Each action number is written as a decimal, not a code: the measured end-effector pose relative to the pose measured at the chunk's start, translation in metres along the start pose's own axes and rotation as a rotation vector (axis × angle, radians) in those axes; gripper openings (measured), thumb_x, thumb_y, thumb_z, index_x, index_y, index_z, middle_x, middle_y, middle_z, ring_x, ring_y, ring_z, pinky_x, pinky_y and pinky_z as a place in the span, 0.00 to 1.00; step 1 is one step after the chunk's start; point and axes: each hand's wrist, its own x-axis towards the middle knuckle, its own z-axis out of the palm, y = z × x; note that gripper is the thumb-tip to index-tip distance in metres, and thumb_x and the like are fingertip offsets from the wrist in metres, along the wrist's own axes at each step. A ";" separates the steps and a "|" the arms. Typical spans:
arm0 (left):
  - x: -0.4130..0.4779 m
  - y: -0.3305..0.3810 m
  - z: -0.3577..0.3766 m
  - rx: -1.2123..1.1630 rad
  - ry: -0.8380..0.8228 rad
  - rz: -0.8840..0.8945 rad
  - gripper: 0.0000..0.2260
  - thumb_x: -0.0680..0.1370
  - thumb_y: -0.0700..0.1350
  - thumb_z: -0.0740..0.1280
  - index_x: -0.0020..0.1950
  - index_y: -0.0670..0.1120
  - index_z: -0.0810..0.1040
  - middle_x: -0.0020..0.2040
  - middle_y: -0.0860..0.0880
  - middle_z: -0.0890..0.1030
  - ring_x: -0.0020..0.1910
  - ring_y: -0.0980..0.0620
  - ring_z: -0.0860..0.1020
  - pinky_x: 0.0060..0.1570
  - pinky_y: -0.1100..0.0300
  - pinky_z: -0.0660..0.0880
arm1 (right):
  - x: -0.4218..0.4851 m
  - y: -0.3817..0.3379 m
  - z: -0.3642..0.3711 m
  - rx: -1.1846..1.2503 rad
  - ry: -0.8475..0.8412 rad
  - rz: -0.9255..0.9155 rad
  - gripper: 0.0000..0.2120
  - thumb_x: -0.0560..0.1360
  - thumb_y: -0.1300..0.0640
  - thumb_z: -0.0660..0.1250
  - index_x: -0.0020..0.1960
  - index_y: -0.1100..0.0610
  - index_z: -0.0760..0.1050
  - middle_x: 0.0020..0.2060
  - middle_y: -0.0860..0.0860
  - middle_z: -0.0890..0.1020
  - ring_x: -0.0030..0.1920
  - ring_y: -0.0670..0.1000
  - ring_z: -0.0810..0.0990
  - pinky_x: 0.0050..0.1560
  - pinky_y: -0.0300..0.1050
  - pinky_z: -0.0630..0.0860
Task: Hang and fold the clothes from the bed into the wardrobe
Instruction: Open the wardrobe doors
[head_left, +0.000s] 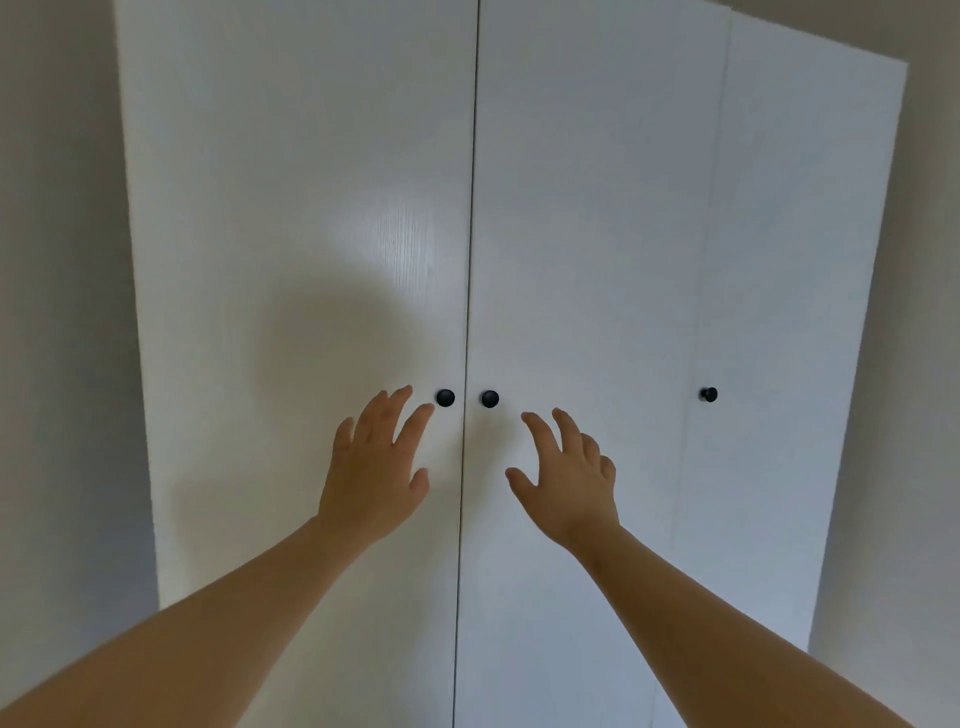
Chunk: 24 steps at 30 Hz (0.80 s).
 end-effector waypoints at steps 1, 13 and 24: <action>0.011 0.001 0.012 0.017 -0.020 -0.018 0.29 0.76 0.48 0.64 0.75 0.48 0.58 0.77 0.46 0.53 0.75 0.44 0.52 0.69 0.44 0.57 | 0.015 0.007 0.008 0.012 -0.017 -0.015 0.30 0.78 0.43 0.56 0.75 0.45 0.48 0.76 0.51 0.48 0.73 0.57 0.54 0.70 0.53 0.55; 0.110 -0.004 0.109 0.309 0.004 -0.063 0.37 0.69 0.56 0.72 0.74 0.47 0.61 0.74 0.45 0.63 0.73 0.40 0.58 0.65 0.33 0.60 | 0.163 0.029 0.078 0.186 0.102 -0.243 0.22 0.78 0.49 0.58 0.71 0.45 0.61 0.65 0.49 0.69 0.64 0.52 0.66 0.61 0.46 0.62; 0.113 -0.014 0.127 0.267 0.039 -0.071 0.39 0.58 0.47 0.79 0.68 0.44 0.72 0.69 0.43 0.71 0.67 0.37 0.69 0.57 0.31 0.68 | 0.182 0.013 0.106 0.291 0.127 -0.180 0.07 0.78 0.56 0.58 0.56 0.52 0.68 0.50 0.47 0.72 0.50 0.50 0.69 0.50 0.42 0.63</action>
